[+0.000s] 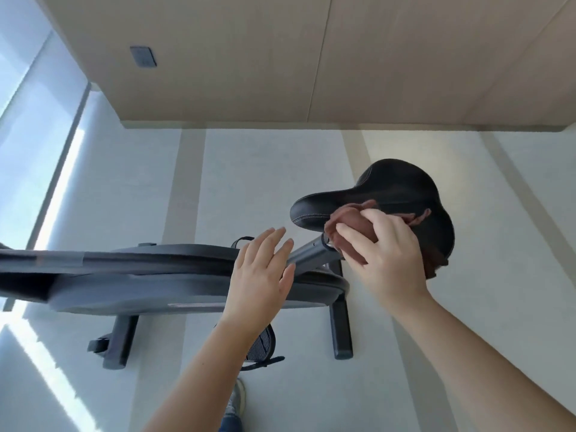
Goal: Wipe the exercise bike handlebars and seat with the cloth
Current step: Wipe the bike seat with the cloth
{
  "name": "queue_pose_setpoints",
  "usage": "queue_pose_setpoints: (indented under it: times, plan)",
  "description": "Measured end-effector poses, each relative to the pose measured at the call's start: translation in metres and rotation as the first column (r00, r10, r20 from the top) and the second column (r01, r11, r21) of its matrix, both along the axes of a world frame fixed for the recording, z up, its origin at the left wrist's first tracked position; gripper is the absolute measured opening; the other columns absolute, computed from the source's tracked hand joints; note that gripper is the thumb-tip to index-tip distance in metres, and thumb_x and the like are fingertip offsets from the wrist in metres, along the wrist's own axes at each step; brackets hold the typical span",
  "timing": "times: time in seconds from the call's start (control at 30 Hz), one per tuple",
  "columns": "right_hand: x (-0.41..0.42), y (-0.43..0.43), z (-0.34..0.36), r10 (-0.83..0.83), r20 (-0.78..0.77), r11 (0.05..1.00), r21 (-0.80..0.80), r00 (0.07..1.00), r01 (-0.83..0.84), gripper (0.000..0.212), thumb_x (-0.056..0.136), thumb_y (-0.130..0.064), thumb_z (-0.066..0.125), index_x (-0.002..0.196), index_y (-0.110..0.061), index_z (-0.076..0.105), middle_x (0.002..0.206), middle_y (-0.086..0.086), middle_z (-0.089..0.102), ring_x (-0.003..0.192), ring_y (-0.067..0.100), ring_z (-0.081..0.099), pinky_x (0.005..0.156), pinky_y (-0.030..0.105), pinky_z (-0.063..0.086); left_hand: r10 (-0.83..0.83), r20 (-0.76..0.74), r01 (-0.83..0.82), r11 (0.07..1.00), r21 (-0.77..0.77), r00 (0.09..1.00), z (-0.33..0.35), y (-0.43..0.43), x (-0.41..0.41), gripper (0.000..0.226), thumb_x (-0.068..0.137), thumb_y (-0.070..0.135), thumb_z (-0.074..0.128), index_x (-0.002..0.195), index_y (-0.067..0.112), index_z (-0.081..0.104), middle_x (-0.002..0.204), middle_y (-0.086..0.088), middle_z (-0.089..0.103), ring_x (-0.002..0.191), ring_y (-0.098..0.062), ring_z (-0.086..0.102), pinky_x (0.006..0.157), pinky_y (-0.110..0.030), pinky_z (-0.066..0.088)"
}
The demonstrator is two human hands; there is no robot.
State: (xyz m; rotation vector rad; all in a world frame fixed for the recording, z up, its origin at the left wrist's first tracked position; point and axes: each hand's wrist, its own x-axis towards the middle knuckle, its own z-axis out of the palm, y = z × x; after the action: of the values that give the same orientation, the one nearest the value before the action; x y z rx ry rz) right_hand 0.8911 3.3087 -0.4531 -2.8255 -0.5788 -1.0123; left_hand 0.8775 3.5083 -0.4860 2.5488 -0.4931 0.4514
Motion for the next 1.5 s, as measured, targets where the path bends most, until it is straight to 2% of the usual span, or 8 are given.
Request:
queue_pose_setpoints:
  times: [0.3,0.63,0.77,1.1,1.27,1.33,1.4,1.5]
  plan:
    - [0.018,0.005,0.012,0.261,-0.077,0.936,-0.223,0.962,-0.272,0.011,0.082,-0.017,0.064,0.09,-0.016,0.071,0.097,0.016,0.067,0.073,0.035,0.059,0.062,0.039,0.052,0.15,0.012,-0.149,0.985,-0.092,0.989,-0.008,0.011,-0.024,0.028,0.083,0.018,0.054,0.105,0.003,0.064,0.118,-0.014,0.061,0.113,-0.028,0.049,0.09,-0.042,0.044]
    - [0.014,-0.006,0.024,0.193,-0.265,0.931,-0.256,0.945,-0.262,0.018,0.08,-0.032,0.064,0.081,-0.015,0.069,0.095,0.014,0.064,0.07,0.031,0.054,0.057,0.037,0.05,0.16,-0.016,-0.161,0.976,-0.149,0.987,-0.002,-0.005,-0.038,0.032,0.074,0.001,0.069,0.106,0.002,0.063,0.117,-0.016,0.061,0.11,-0.034,0.055,0.09,-0.045,0.045]
    - [-0.011,-0.044,0.034,0.05,-0.334,0.975,-0.188,0.941,-0.118,0.03,0.078,-0.045,0.06,0.074,-0.017,0.069,0.09,0.008,0.06,0.07,0.027,0.05,0.055,0.033,0.048,0.147,-0.028,-0.15,0.974,-0.17,0.989,0.008,-0.019,-0.038,0.032,0.075,0.001,0.067,0.107,0.002,0.062,0.12,-0.015,0.059,0.111,-0.033,0.054,0.091,-0.044,0.043]
    - [-0.027,-0.057,0.024,0.151,-0.292,0.916,-0.318,0.944,-0.245,0.015,0.071,-0.024,0.069,0.069,-0.01,0.063,0.095,0.013,0.065,0.068,0.031,0.054,0.056,0.034,0.048,0.114,-0.074,-0.123,0.982,-0.146,0.991,0.023,-0.055,-0.045,0.035,0.074,-0.002,0.067,0.108,0.0,0.061,0.119,-0.017,0.059,0.107,-0.036,0.055,0.089,-0.045,0.044]
    - [-0.067,-0.093,0.019,0.041,-0.333,0.988,-0.126,0.942,-0.088,0.014,0.067,-0.023,0.077,0.068,-0.014,0.066,0.09,0.011,0.065,0.066,0.03,0.055,0.055,0.034,0.05,0.032,-0.087,-0.041,0.994,-0.099,0.996,0.038,-0.076,-0.057,0.035,0.074,-0.001,0.066,0.108,0.001,0.061,0.119,-0.016,0.058,0.106,-0.035,0.055,0.088,-0.044,0.043]
    - [-0.08,-0.103,0.021,-0.065,-0.424,0.996,0.032,0.904,0.087,0.012,0.066,-0.02,0.08,0.07,-0.014,0.07,0.092,0.011,0.063,0.074,0.033,0.057,0.061,0.039,0.051,0.018,-0.083,-0.025,0.997,-0.077,0.996,0.046,-0.077,-0.06,0.035,0.074,-0.001,0.066,0.109,0.001,0.061,0.12,-0.016,0.058,0.108,-0.034,0.054,0.089,-0.043,0.043]
    - [-0.091,-0.114,0.026,-0.118,-0.53,0.92,0.26,0.84,0.294,0.009,0.07,-0.016,0.078,0.078,-0.016,0.072,0.1,0.007,0.057,0.088,0.03,0.056,0.072,0.038,0.048,0.014,-0.092,-0.019,0.998,-0.056,0.996,0.056,-0.079,-0.061,0.035,0.075,0.0,0.066,0.109,0.001,0.061,0.121,-0.016,0.057,0.11,-0.034,0.053,0.088,-0.044,0.044]
    - [-0.088,-0.114,0.036,-0.133,-0.479,0.768,0.504,0.867,0.396,0.014,0.073,-0.019,0.075,0.087,-0.02,0.072,0.104,-0.001,0.05,0.094,0.016,0.055,0.081,0.02,0.04,0.018,-0.097,-0.02,0.999,-0.028,0.995,0.071,-0.088,-0.057,0.034,0.074,0.0,0.067,0.108,0.001,0.061,0.122,-0.018,0.057,0.111,-0.035,0.053,0.085,-0.047,0.046]
